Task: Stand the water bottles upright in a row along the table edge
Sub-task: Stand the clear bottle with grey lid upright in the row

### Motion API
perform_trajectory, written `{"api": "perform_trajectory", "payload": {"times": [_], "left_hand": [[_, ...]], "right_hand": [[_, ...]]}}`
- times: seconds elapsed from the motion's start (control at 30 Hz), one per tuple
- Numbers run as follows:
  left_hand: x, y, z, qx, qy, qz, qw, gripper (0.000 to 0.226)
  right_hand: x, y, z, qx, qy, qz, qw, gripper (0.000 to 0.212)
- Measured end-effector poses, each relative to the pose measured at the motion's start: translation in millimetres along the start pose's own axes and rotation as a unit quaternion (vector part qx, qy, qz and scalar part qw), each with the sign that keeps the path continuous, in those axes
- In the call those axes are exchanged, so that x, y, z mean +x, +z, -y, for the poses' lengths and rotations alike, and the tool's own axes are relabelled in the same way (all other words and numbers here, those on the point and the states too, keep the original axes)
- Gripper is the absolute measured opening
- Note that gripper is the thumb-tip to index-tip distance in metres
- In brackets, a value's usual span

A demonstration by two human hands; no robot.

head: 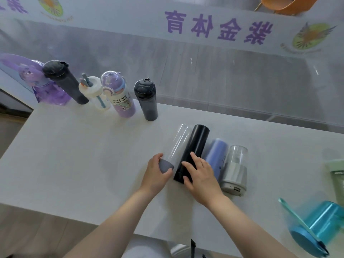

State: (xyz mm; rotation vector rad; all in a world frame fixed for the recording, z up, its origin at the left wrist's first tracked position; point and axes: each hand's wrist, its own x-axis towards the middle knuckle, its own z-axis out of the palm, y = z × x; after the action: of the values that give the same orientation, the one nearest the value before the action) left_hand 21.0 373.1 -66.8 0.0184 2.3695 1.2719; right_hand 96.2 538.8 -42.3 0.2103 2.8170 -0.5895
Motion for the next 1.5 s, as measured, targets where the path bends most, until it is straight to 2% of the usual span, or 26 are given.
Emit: {"api": "perform_trajectory", "payload": {"times": [0.2,0.3,0.43,0.67,0.83,0.93,1.03,1.1,1.27,1.5], "left_hand": [[-22,-9,-10,-0.001,0.062,-0.052,0.997,0.062],[-29,-18,-15,0.019,0.097,-0.084,0.992,0.069],[-33,-33,-26,0.048,0.159,-0.128,0.978,0.068],[-32,-51,-55,0.048,0.258,-0.079,0.962,0.061],[-7,-63,-43,0.023,0.235,0.001,0.972,0.073],[18,-65,-13,0.160,0.157,0.030,0.974,0.073],[37,-59,28,0.321,0.092,0.018,0.942,0.075],[44,-53,49,0.364,0.081,0.013,0.928,0.074],[43,-48,70,0.376,0.118,0.001,0.919,0.061],[45,-44,77,0.364,0.132,-0.020,0.922,0.058]], "right_hand": [[4,-17,0,0.036,0.004,0.011,0.999,0.057],[9,-25,6,0.070,0.006,-0.002,0.998,0.066],[20,-33,16,0.112,-0.039,-0.014,0.993,0.072],[43,-34,27,0.126,-0.078,-0.007,0.989,0.068],[57,-34,23,0.186,-0.060,-0.040,0.980,0.065],[71,-35,18,0.256,-0.004,-0.050,0.965,0.070],[85,-37,16,0.279,0.015,-0.041,0.959,0.072],[95,-39,17,0.281,0.011,-0.038,0.959,0.072],[128,-46,25,0.299,0.027,-0.045,0.953,0.069],[181,-59,34,0.309,0.039,-0.078,0.947,0.062]]}}
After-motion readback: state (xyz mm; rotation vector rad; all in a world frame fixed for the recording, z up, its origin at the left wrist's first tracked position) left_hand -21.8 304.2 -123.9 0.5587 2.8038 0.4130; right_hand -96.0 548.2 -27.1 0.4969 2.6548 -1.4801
